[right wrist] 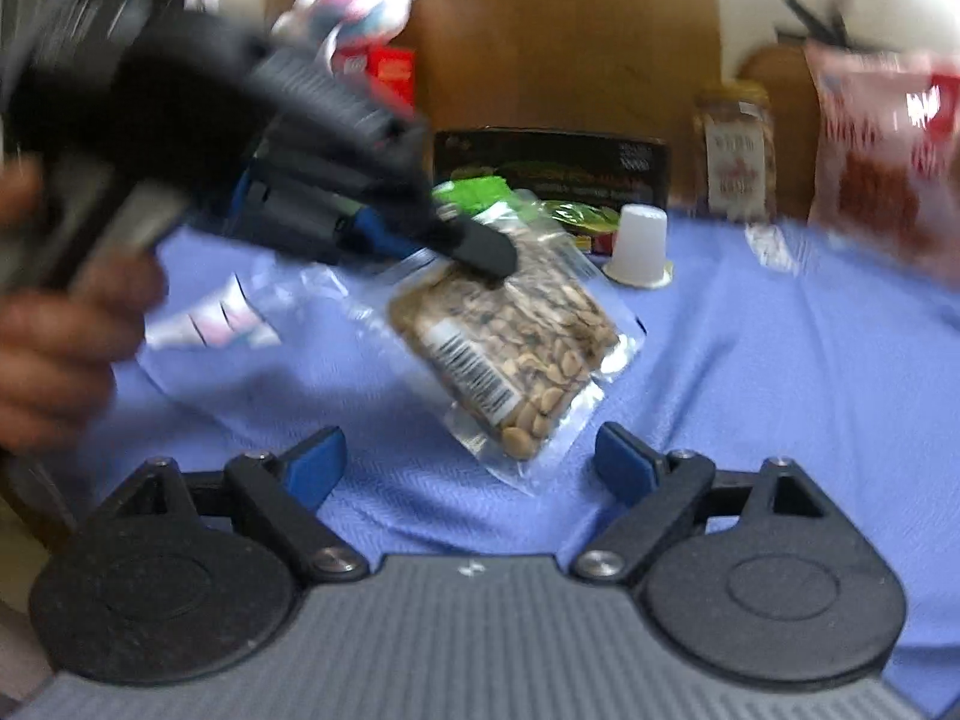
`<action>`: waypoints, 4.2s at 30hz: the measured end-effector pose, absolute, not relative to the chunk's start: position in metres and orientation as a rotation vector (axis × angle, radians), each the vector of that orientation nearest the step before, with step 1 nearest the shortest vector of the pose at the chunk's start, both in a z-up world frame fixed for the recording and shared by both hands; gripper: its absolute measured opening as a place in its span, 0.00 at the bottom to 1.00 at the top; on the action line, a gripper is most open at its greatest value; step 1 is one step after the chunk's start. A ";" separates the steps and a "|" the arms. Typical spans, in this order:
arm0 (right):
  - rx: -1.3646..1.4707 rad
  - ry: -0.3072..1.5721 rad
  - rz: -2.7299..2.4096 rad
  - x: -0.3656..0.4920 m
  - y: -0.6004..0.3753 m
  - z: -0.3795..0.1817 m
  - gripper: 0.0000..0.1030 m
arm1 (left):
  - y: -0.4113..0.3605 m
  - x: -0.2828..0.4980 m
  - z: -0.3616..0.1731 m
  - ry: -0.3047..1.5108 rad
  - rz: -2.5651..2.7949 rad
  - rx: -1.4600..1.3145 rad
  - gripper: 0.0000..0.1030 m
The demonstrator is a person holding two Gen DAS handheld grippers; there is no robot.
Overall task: Organize snacks
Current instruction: 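Grasp the clear bag of seeds with the left gripper, then carry the seed bag into the black tin box and open the left gripper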
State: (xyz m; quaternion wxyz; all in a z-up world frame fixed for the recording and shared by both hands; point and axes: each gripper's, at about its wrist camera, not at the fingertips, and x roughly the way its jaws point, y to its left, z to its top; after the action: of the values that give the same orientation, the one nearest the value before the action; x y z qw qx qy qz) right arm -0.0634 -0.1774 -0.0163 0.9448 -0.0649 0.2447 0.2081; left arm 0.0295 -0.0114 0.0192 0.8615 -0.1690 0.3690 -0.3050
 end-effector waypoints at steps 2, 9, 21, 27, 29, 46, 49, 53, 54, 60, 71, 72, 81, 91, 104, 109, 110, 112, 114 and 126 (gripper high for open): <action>-0.116 0.494 0.426 -0.062 -0.181 -0.018 0.88 | -0.016 0.030 0.017 0.800 -0.643 -0.343 0.20; -0.098 0.488 0.437 -0.054 -0.191 -0.015 0.87 | -0.023 0.033 0.004 0.861 -0.637 -0.320 0.17; 0.024 0.475 0.429 -0.057 -0.198 -0.014 0.90 | -0.001 0.031 0.026 0.791 -0.726 -0.457 0.11; -0.004 0.466 0.412 -0.058 -0.189 -0.017 0.91 | 0.002 0.030 0.028 0.782 -0.747 -0.481 0.11; 0.012 0.468 0.416 -0.056 -0.190 -0.016 0.91 | 0.004 0.032 0.026 0.792 -0.768 -0.504 0.11; 0.717 0.528 0.730 -0.044 -0.254 -0.009 0.64 | 0.027 0.013 0.044 0.710 -0.850 -0.502 0.11; 0.795 0.545 0.815 -0.041 -0.248 -0.009 0.37 | 0.023 0.009 0.047 0.687 -0.837 -0.482 0.12; 0.728 0.518 0.799 -0.048 -0.240 0.003 0.29 | 0.026 0.014 0.044 0.695 -0.804 -0.493 0.16; 0.717 0.512 0.793 -0.046 -0.240 0.006 0.29 | 0.025 0.015 0.044 0.695 -0.790 -0.480 0.17; 0.644 0.483 0.745 -0.053 -0.240 0.012 0.28 | 0.013 0.005 0.051 0.632 -0.746 -0.350 0.20; 0.595 0.481 0.724 -0.051 -0.239 0.013 0.28 | 0.012 -0.002 0.050 0.633 -0.723 -0.319 0.21; 0.594 0.481 0.725 -0.051 -0.239 0.013 0.28 | 0.012 -0.003 0.050 0.633 -0.721 -0.317 0.20; 0.573 0.482 0.715 -0.054 -0.237 0.015 0.28 | 0.005 -0.007 0.053 0.629 -0.694 -0.263 0.25; 0.520 0.469 0.699 -0.056 -0.231 0.018 0.28 | 0.004 -0.011 0.054 0.624 -0.672 -0.220 0.27; 0.514 0.492 0.694 -0.052 -0.227 0.016 0.28 | 0.004 -0.004 0.048 0.652 -0.648 -0.175 0.29; 0.505 0.501 0.683 -0.035 -0.226 0.024 0.28 | 0.001 0.016 0.059 0.649 -0.640 -0.161 0.30; 0.505 0.501 0.680 -0.029 -0.226 0.027 0.28 | 0.000 0.023 0.063 0.640 -0.641 -0.160 0.30; 0.489 0.494 0.671 -0.012 -0.227 0.039 0.28 | -0.002 0.040 0.071 0.626 -0.632 -0.156 0.33; 0.454 0.490 0.663 0.006 -0.224 0.049 0.28 | -0.004 0.063 0.079 0.616 -0.612 -0.150 0.34; 0.473 0.524 0.578 0.185 -0.211 0.080 0.28 | -0.019 0.239 0.107 0.611 -0.439 -0.076 0.36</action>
State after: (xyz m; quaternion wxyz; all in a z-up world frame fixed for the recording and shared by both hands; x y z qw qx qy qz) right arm 0.1851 -0.2109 0.0802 0.8977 0.2283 0.2528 0.2793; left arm 0.2394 -0.0193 0.1071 0.9294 -0.0369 0.2981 -0.2145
